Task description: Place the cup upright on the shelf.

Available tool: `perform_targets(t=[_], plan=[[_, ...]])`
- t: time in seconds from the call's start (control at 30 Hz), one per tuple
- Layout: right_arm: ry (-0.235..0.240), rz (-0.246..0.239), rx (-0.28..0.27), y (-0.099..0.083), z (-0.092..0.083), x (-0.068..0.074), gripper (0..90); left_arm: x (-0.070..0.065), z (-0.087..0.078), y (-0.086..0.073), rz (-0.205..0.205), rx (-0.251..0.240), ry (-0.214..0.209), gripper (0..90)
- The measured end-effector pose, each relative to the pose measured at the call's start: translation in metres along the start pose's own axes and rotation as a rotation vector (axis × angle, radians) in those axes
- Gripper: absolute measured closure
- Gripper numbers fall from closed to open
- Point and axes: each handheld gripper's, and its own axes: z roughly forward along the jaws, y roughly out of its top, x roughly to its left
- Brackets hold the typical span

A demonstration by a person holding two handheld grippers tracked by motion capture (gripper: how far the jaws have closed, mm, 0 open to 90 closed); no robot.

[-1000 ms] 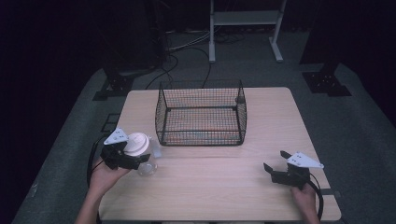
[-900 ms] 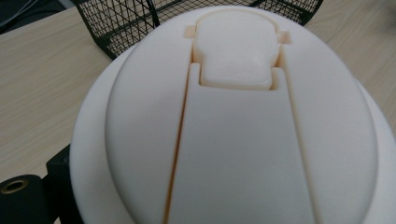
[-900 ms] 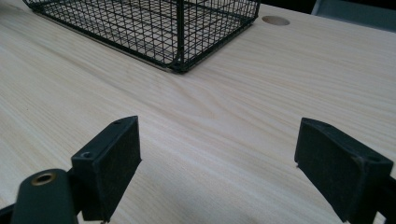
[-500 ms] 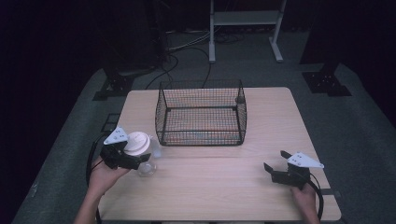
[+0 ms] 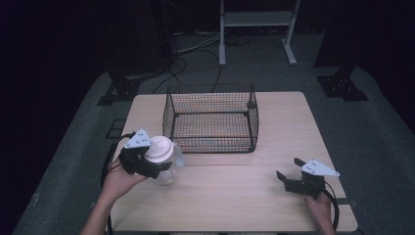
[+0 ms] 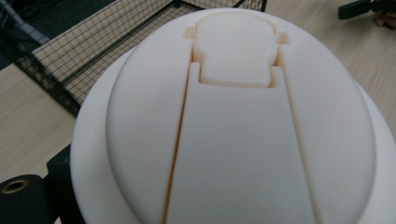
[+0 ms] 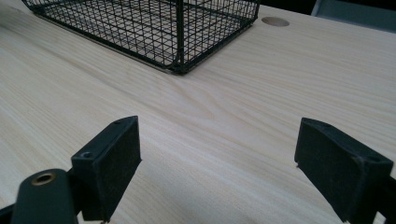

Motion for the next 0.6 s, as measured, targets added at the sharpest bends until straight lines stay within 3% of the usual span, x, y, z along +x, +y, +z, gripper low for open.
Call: perform_targets(t=[0.2, 0.6], plan=[[0.002, 0.003, -0.002, 0.000, 0.000, 0.000, 13.5, -0.007, 0.007, 0.025, 0.051, 0.018, -0.036, 5.2], [0.004, 0.002, -0.005, 0.000, 0.000, -0.001, 13.5, -0.021, 0.018, 0.071, 0.140, 0.050, -0.070, 5.2]])
